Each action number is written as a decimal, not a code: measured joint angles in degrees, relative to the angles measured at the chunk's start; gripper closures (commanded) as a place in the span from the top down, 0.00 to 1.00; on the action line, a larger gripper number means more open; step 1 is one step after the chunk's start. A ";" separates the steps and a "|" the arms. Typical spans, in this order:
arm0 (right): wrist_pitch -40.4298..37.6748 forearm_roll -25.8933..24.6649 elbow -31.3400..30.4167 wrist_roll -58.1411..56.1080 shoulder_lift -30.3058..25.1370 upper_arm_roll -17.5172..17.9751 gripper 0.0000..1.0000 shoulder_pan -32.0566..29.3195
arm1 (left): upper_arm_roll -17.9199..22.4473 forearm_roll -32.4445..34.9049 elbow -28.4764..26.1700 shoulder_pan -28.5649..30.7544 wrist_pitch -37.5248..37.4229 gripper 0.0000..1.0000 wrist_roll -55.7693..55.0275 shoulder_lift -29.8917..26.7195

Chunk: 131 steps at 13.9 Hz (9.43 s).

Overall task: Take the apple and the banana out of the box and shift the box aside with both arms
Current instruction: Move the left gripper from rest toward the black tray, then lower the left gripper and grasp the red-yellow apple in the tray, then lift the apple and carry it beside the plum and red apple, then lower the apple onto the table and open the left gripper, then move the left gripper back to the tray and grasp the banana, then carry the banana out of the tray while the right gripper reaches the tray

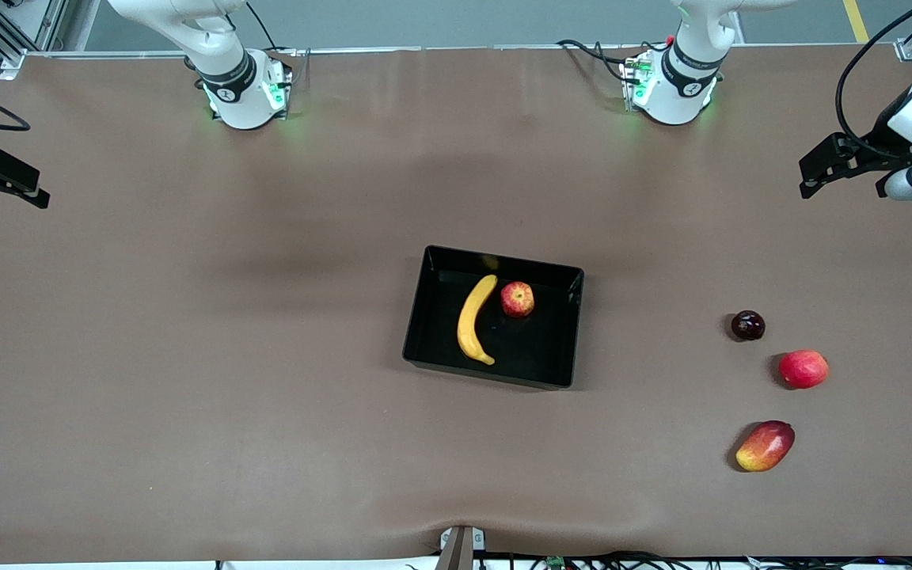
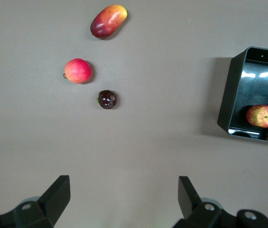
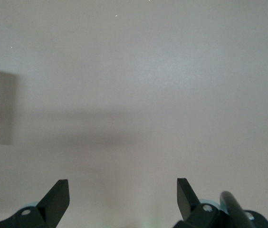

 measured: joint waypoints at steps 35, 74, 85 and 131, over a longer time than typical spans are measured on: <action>0.45 0.03 0.03 0.00 0.00 -0.22 1.00 -0.31 | -7.68 5.55 1.07 -27.24 34.54 1.00 -46.84 42.74; 0.39 0.62 0.00 0.02 0.00 -0.47 1.00 -1.32 | -4.35 11.14 9.64 8.20 37.67 0.00 -15.91 48.55; 0.31 0.83 0.00 0.02 0.00 -0.47 1.00 -1.43 | -7.85 11.20 11.10 9.18 32.12 1.00 -15.91 47.01; 3.25 7.17 -0.56 2.51 9.78 1.12 1.00 8.40 | -13.68 16.86 11.29 -19.97 40.26 0.00 -36.70 40.89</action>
